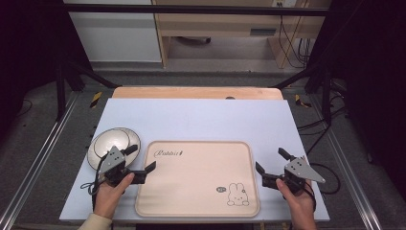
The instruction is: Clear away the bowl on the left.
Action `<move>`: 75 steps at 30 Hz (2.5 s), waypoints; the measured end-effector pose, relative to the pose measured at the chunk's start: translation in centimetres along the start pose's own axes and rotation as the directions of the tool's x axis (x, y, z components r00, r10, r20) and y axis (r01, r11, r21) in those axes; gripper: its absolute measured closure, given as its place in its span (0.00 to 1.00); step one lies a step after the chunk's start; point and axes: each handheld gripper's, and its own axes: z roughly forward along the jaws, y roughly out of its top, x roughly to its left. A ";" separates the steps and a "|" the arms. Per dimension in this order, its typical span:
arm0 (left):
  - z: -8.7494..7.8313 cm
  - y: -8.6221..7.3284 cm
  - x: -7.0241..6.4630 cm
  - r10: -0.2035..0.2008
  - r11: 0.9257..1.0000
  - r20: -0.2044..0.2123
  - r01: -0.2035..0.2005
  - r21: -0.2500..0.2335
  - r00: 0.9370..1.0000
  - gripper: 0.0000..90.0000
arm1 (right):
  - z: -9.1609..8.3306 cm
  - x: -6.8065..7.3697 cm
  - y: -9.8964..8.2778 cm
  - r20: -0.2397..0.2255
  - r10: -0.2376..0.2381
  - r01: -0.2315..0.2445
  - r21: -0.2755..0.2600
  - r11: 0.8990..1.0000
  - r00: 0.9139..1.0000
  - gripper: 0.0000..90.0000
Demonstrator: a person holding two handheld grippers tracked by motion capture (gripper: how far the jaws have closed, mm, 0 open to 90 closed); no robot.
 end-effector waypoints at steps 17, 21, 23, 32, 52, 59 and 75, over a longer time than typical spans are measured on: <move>-1.0 1.2 0.4 0.003 1.000 -0.029 -0.003 -0.004 1.000 0.04 | -0.1 0.2 0.1 0.018 -0.008 0.008 0.005 1.000 1.000 0.04; -1.2 2.4 0.8 0.024 1.000 -0.047 -0.025 -0.012 0.999 0.05 | -0.1 0.2 0.1 0.021 -0.013 0.013 0.008 1.000 1.000 0.04; -1.3 3.3 1.0 0.047 0.999 -0.060 -0.048 -0.015 0.997 0.05 | -0.2 0.2 0.1 0.026 -0.010 0.010 0.008 1.000 1.000 0.04; 0.0 6.0 2.4 0.086 0.996 -0.078 -0.087 0.000 0.993 0.05 | -0.4 0.3 0.1 0.049 -0.006 0.005 0.007 1.000 0.999 0.04; -2.0 5.6 6.7 0.058 0.997 -0.265 -0.042 0.067 0.962 0.06 | -0.2 0.6 0.1 0.048 -0.018 0.017 0.012 1.000 0.999 0.04; -2.8 5.1 8.2 0.088 0.989 -0.328 -0.045 0.138 0.941 0.06 | -0.7 0.4 0.1 0.063 -0.005 0.005 -0.001 1.000 0.998 0.04; -5.0 3.9 11.2 -0.055 0.974 -0.459 0.148 0.170 0.887 0.17 | -0.3 0.7 -0.1 0.062 -0.014 0.012 0.025 1.000 0.998 0.04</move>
